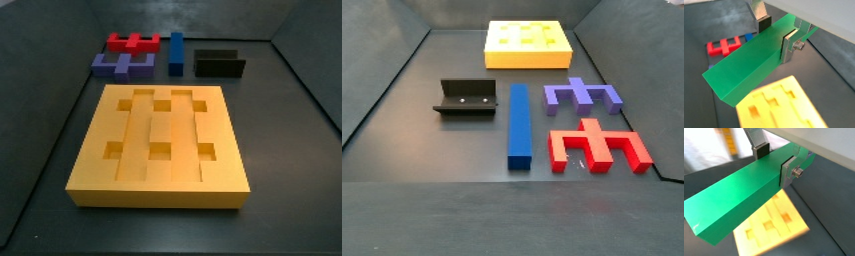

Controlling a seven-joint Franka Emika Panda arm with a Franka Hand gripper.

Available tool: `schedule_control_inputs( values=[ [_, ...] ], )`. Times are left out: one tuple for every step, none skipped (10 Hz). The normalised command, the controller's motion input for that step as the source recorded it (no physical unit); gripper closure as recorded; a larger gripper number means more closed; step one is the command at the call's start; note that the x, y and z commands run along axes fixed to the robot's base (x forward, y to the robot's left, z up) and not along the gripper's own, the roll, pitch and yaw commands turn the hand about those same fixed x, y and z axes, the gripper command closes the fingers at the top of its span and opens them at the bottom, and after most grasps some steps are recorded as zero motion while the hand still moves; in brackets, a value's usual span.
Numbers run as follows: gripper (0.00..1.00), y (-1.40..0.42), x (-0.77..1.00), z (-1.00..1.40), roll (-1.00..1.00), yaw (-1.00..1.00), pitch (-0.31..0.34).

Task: Pick up the green object. Move up. Move to above the board. Insert the green object.
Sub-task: Move to above the board.

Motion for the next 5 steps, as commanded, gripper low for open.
schedule_control_inputs(
  values=[
    [1.00, -0.46, 0.28, 0.12, 0.06, 1.00, 0.074],
    [1.00, -0.25, 0.16, 0.08, 0.05, 1.00, 0.075],
    [1.00, -0.14, 0.08, 0.05, 0.05, 1.00, 0.078],
    [1.00, -0.12, 0.08, 0.04, 0.05, 1.00, 0.082],
    [1.00, -0.08, 0.08, 0.03, 0.06, 1.00, 0.094]
  ],
)
